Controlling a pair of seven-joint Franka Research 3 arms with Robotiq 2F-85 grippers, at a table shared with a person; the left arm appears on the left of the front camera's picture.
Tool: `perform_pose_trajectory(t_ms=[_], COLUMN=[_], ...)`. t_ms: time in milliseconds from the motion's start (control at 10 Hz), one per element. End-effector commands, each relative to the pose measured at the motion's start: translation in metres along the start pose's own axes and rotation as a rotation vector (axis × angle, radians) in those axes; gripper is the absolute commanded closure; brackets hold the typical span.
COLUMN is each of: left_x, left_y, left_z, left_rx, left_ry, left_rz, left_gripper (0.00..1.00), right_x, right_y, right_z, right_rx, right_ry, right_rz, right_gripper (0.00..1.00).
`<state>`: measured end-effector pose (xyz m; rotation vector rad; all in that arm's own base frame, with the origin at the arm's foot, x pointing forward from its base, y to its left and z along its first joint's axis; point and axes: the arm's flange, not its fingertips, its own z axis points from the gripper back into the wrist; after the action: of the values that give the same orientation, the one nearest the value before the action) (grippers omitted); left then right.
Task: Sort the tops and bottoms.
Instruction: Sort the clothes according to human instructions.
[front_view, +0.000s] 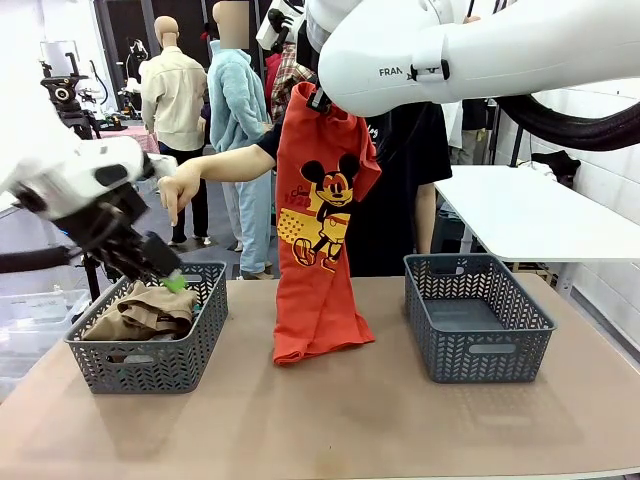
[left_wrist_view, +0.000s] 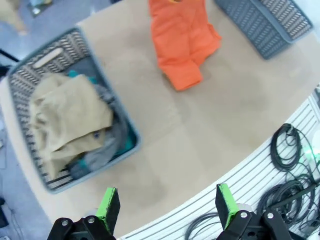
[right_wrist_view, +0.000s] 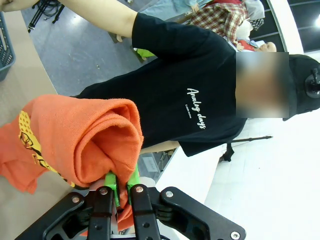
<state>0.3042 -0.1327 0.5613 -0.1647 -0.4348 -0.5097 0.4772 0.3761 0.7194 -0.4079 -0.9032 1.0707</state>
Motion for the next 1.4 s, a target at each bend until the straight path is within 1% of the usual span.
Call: perform_pose_trajectory(t_ms=[0,100,200,300,600,700,800,900,1000,1200,1300], left_x=[-0.007,-0.012,-0.017,-0.022,-0.043,-0.046,-0.047,-0.046,-0.041,-0.041,-0.041], left_y=[0.031,0.037,0.042,0.047,0.062,0.063,0.057,0.052,0.060,0.060,0.060], left_z=[0.041,0.059,0.073,0.083,0.110,0.111,0.101,0.091,0.112,0.112,0.112], left_rx=[0.023,0.008,0.022,0.064,0.119,0.145,0.195,0.186,0.135,0.135,0.135], left_ry=[-0.033,-0.083,-0.124,-0.145,-0.173,-0.189,-0.143,-0.130,-0.185,-0.185,-0.185], left_rz=[-0.005,-0.011,-0.001,0.021,0.040,0.073,0.080,0.077,0.070,0.070,0.070], left_gripper=[0.00,0.00,0.00,0.00,0.00,0.00,0.00,0.00,0.00,0.00,0.00], right_x=[0.000,0.000,0.000,0.000,0.000,0.000,0.000,0.000,0.000,0.000,0.019], right_y=[-0.002,-0.002,-0.002,-0.002,-0.002,-0.002,-0.002,-0.002,-0.002,0.000,-0.006], right_z=[0.003,0.003,0.003,0.003,0.003,0.003,0.003,0.003,0.003,0.000,0.016], right_rx=[-0.010,-0.010,-0.010,-0.010,-0.010,-0.010,-0.010,-0.010,-0.010,0.000,-0.026], right_ry=[-0.001,-0.001,-0.001,-0.001,-0.001,-0.001,-0.001,-0.001,-0.001,0.000,-0.057], right_rz=[0.002,0.002,0.002,0.002,0.002,0.002,0.002,0.002,0.002,0.000,0.012], right_gripper=[1.00,1.00,1.00,1.00,1.00,1.00,1.00,1.00,1.00,1.00,1.00])
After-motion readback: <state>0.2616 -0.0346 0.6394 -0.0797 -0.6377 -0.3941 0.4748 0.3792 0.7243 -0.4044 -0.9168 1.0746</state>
